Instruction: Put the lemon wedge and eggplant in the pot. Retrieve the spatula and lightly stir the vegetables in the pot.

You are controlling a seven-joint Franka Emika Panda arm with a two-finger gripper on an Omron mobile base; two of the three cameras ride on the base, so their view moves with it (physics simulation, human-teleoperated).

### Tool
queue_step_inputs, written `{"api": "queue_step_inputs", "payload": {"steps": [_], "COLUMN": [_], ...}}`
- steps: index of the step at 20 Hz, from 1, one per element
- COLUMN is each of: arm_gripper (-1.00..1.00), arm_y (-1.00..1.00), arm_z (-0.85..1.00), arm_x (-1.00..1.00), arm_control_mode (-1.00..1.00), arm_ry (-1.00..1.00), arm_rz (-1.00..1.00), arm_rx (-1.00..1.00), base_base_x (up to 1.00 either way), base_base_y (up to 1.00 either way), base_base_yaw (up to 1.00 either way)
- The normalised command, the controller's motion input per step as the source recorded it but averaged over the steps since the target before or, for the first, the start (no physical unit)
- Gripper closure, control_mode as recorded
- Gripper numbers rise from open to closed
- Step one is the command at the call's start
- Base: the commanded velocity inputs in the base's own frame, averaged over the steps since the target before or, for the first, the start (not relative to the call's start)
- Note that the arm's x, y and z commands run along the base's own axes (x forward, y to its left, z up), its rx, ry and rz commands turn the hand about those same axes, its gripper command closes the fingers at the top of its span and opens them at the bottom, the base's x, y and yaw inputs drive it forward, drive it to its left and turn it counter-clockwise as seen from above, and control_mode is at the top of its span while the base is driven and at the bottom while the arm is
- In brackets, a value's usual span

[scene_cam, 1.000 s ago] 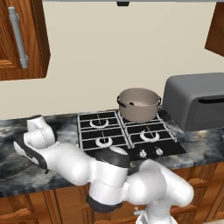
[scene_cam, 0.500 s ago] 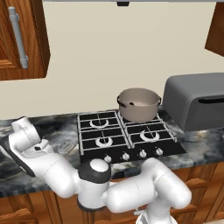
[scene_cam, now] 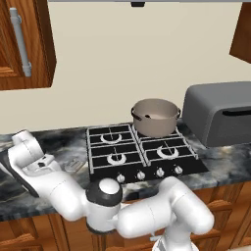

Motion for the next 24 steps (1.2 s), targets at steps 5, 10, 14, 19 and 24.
{"api": "queue_step_inputs", "payload": {"steps": [5,10,14,19,24], "arm_gripper": [-1.00,-1.00,-1.00,-1.00,-1.00], "arm_y": [-0.25,-0.15,-0.16,-0.12,0.02], "arm_z": [-0.10,-0.21,-0.20,-0.08,0.00], "arm_x": [-0.45,-0.22,0.02,0.13,0.09], "arm_control_mode": [-1.00,-1.00,-1.00,-1.00,-1.00], "arm_ry": [-0.13,-0.25,-0.25,-0.16,-0.03], "arm_rz": [0.00,0.00,0.00,0.00,0.00], "arm_rx": [0.02,0.07,0.14,0.20,0.21], "base_base_x": [0.00,0.00,0.00,0.00,0.00], "base_base_y": [0.00,0.00,0.00,0.00,0.00], "base_base_yaw": [0.00,0.00,0.00,0.00,0.00]}}
